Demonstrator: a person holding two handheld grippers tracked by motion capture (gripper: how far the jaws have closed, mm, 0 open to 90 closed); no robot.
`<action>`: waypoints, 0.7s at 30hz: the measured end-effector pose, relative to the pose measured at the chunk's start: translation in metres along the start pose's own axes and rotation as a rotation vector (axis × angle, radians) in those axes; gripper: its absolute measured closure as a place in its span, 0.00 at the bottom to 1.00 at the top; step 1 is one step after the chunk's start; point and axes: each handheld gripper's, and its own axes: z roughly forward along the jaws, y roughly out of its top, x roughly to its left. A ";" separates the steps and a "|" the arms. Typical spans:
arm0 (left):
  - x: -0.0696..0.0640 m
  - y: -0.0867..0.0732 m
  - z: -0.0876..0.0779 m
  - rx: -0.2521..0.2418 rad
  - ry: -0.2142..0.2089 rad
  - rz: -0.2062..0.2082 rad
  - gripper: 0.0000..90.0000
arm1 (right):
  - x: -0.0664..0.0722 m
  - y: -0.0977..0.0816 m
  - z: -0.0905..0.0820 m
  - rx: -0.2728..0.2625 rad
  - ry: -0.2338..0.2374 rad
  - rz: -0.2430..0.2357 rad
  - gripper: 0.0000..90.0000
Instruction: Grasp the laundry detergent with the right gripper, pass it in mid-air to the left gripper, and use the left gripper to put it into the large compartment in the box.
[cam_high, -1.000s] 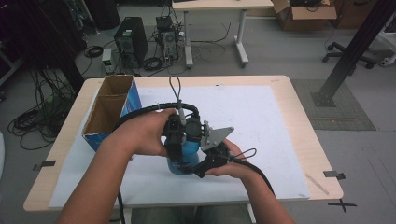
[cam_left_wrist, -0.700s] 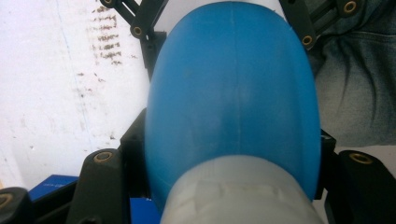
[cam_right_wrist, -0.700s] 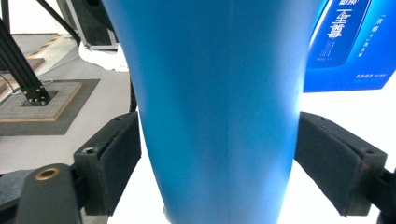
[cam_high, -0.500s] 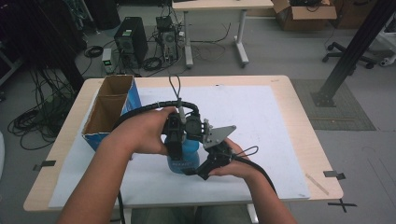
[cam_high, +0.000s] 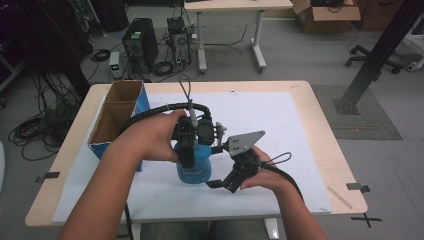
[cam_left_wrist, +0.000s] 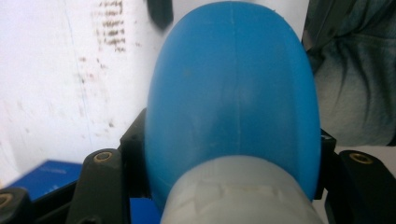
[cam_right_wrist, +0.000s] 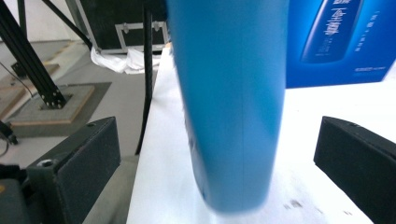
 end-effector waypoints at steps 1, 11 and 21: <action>0.002 0.000 -0.002 0.007 -0.008 -0.028 0.43 | 0.000 0.001 -0.005 0.009 -0.007 -0.008 0.01; 0.023 -0.008 -0.019 0.035 -0.028 -0.230 0.43 | -0.008 0.001 -0.051 0.145 -0.086 -0.038 0.01; 0.047 -0.019 -0.042 0.010 -0.054 -0.522 0.43 | -0.017 -0.001 -0.086 0.275 -0.169 -0.056 0.01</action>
